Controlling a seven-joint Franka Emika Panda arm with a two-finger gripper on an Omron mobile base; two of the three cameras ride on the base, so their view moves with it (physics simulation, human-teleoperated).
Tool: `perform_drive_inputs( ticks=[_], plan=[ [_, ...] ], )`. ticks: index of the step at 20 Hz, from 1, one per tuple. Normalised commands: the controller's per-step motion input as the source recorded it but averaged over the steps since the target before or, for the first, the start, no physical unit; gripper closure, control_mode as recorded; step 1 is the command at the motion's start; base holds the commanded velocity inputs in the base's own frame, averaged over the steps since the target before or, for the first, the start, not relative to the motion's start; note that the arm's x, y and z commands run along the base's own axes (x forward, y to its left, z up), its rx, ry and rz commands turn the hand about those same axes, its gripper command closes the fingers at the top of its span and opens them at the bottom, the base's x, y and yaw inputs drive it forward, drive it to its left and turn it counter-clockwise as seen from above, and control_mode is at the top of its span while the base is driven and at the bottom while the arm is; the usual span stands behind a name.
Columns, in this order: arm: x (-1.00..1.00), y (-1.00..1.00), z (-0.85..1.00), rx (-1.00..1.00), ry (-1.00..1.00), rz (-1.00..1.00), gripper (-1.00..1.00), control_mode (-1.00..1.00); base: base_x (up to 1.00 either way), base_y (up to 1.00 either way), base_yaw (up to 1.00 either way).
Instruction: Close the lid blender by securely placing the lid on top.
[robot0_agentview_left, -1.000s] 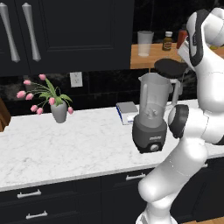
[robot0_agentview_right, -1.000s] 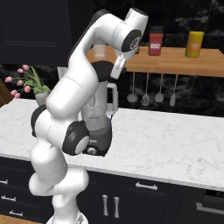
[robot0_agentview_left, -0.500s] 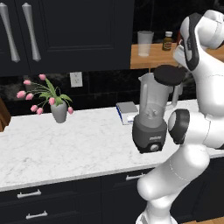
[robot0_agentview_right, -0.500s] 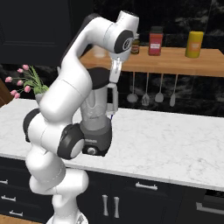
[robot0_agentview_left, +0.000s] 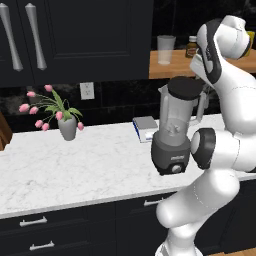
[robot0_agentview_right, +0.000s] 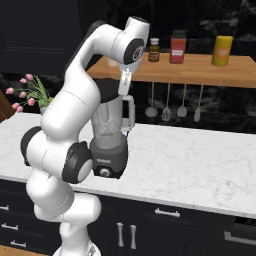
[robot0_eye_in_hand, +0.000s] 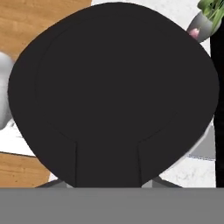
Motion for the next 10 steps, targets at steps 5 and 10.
perform_drive_inputs(
  ticks=[5, 10],
  plan=[
    [0.21, 0.00, -0.03, 0.00, 0.00, 0.00, 1.00, -1.00, 0.00, 0.00, 0.00],
    [0.32, 0.00, 0.00, 0.00, 0.00, -0.01, 1.00, -1.00, 0.00, 0.00, 0.00]
  ],
)
